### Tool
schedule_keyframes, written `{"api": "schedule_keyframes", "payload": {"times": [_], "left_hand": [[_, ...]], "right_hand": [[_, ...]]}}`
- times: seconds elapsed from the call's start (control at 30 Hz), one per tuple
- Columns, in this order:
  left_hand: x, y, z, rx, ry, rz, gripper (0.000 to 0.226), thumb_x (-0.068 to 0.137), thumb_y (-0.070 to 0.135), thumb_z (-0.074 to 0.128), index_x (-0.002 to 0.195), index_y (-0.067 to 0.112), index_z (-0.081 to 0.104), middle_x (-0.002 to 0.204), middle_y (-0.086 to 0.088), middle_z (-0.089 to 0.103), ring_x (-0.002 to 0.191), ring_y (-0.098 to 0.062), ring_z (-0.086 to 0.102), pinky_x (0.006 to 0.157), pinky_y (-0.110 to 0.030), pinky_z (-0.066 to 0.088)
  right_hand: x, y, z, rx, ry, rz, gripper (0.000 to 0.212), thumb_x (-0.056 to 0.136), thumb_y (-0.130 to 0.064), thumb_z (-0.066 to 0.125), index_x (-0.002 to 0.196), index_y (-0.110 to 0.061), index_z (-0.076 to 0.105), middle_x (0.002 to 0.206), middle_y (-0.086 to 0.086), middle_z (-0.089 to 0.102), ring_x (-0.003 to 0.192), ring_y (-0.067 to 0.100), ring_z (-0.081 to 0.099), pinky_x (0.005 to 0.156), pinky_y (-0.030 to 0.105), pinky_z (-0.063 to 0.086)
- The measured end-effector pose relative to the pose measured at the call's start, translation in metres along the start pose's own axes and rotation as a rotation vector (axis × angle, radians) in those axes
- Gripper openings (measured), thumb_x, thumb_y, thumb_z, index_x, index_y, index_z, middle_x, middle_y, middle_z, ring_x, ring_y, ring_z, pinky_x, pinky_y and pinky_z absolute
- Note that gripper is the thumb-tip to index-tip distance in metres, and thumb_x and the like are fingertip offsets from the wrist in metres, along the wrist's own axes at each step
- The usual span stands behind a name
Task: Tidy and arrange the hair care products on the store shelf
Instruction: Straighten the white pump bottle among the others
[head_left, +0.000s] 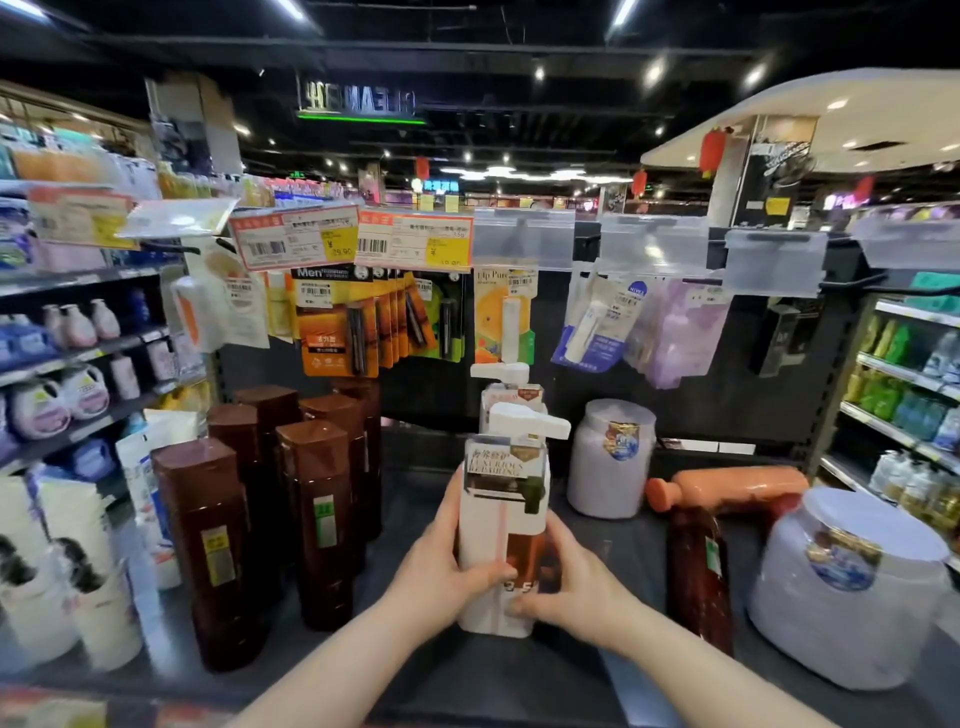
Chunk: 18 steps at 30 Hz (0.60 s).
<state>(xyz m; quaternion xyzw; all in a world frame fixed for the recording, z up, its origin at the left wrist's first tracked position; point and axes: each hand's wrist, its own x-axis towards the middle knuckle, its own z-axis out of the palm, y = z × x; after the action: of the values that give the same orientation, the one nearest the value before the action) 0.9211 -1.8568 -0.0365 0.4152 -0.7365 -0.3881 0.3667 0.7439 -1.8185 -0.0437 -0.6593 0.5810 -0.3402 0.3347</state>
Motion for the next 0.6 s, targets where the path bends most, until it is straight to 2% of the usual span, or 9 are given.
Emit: {"api": "schedule_keyframes", "payload": {"times": [0.07,0.17,0.3,0.43,0.6], "left_hand": [[0.000,0.003,0.003,0.043,0.011,0.016,0.104,0.065,0.029,0.075,0.123,0.069,-0.001,0.129,0.014,0.046,0.119,-0.005,0.045,0.096,-0.026,0.040],[0.004,0.004,0.008,0.104,-0.019,0.008,0.112,0.061,0.038,0.075,0.134,0.060,-0.007,0.135,0.008,0.040,0.124,-0.011,0.042,0.102,-0.034,0.040],[0.011,0.005,0.013,0.093,-0.044,-0.007,0.115,0.063,0.036,0.075,0.138,0.055,-0.012,0.138,0.004,0.038,0.128,-0.014,0.039,0.107,-0.038,0.038],[0.013,0.000,0.012,0.099,-0.034,0.008,0.113,0.061,0.042,0.072,0.135,0.059,-0.010,0.139,0.006,0.037,0.128,-0.013,0.040,0.106,-0.039,0.039],[0.017,-0.005,0.010,0.070,-0.054,0.019,0.113,0.061,0.041,0.072,0.140,0.052,-0.006,0.142,0.008,0.041,0.127,-0.009,0.043,0.105,-0.033,0.040]], "right_hand": [[0.003,0.002,-0.005,0.015,-0.031,0.017,0.103,0.064,-0.018,0.079,0.145,-0.027,0.017,0.129,-0.008,0.053,0.112,0.000,0.055,0.089,0.014,0.047],[0.008,0.009,-0.012,0.039,-0.020,0.032,0.098,0.068,-0.006,0.079,0.145,-0.022,0.020,0.128,-0.002,0.053,0.110,0.003,0.056,0.083,0.015,0.050],[0.013,0.013,-0.017,0.014,-0.004,0.048,0.095,0.068,-0.006,0.079,0.143,-0.021,0.023,0.126,-0.004,0.054,0.112,0.005,0.055,0.082,0.016,0.051],[0.012,0.011,-0.016,0.049,0.000,0.042,0.093,0.068,-0.004,0.078,0.142,-0.025,0.024,0.125,-0.008,0.054,0.111,0.002,0.054,0.080,0.015,0.051],[0.012,0.009,-0.010,0.036,0.031,0.047,0.095,0.068,-0.013,0.077,0.144,-0.023,0.021,0.130,-0.005,0.052,0.113,0.004,0.054,0.087,0.019,0.051]]}}
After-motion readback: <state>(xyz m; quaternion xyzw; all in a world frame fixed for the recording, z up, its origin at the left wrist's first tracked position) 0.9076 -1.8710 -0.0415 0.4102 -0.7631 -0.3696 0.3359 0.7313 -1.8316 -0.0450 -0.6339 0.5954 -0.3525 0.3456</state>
